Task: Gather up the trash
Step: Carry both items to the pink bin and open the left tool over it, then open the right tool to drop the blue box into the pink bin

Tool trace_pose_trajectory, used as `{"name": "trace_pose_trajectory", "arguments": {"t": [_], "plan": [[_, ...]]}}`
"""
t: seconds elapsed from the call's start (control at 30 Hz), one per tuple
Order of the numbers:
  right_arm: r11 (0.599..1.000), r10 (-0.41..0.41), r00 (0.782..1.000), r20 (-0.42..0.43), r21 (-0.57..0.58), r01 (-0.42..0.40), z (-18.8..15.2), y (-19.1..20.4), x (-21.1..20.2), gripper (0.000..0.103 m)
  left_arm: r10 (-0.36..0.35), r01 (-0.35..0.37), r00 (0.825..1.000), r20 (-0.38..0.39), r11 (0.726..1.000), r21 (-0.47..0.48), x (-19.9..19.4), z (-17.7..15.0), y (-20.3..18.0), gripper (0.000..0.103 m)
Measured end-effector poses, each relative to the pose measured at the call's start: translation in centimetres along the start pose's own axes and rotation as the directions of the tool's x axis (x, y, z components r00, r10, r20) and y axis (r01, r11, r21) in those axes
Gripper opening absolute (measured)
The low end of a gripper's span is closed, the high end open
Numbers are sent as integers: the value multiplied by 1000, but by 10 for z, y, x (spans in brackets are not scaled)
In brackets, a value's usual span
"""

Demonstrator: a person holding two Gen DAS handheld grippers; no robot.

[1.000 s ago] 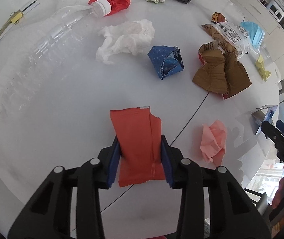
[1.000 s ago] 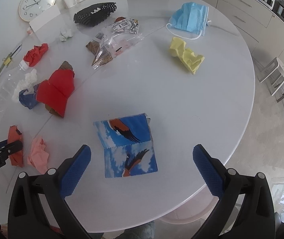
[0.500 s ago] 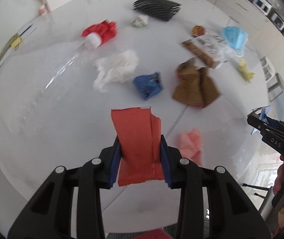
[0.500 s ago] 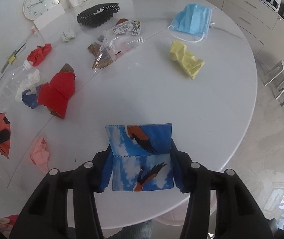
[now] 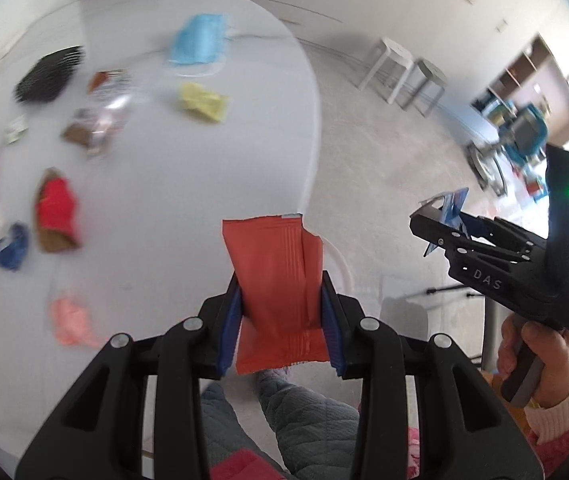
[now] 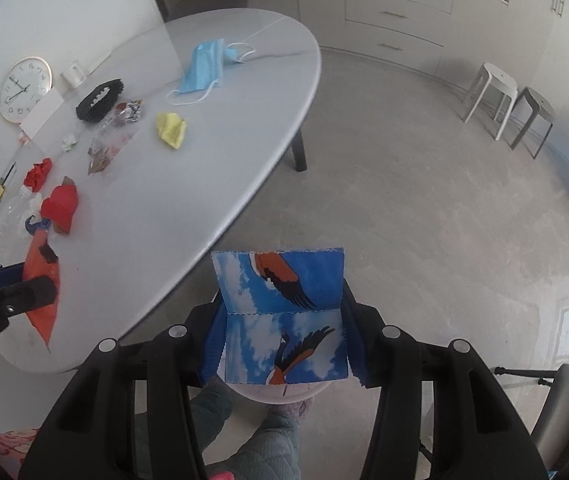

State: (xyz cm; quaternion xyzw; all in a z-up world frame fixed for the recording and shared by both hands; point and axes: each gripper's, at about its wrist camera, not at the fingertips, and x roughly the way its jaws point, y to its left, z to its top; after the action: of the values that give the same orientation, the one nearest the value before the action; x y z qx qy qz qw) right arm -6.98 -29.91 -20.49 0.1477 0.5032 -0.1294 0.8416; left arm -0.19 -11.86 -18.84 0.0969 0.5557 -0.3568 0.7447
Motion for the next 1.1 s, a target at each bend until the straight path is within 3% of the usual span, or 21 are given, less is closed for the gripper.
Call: {"name": "trace_pose_trajectory", "arguments": {"t": [0.1, 0.27, 0.47, 0.63, 0.77, 1.0, 1.1], "plan": [[999, 4, 1000, -8, 33, -4, -8, -25, -4, 51, -12, 13, 999, -39, 999, 35, 31, 2, -33, 36], [999, 17, 1000, -15, 30, -16, -16, -50, -8, 51, -9, 10, 997, -79, 1000, 5, 58, 1, -50, 50], [998, 59, 998, -25, -6, -59, -18, -51, -3, 51, 41, -42, 998, -49, 999, -20, 49, 1, -54, 67], [991, 112, 992, -55, -69, -116, -22, -35, 5, 51, 109, -107, 994, 16, 990, -93, 7, 0, -27, 80], [981, 139, 984, -113, -122, -152, -34, -15, 22, 51, 198, -183, 977, 79, 970, -159, -36, -6, 8, 89], [963, 183, 963, -196, -160, -216, -52, 28, 61, 51, 323, -273, 941, 100, 901, -338, -92, -36, 83, 90], [960, 187, 956, -225, -163, -226, -51, 45, 78, 65, 357, -294, 930, 87, 865, -407, -106, -47, 116, 90]]}}
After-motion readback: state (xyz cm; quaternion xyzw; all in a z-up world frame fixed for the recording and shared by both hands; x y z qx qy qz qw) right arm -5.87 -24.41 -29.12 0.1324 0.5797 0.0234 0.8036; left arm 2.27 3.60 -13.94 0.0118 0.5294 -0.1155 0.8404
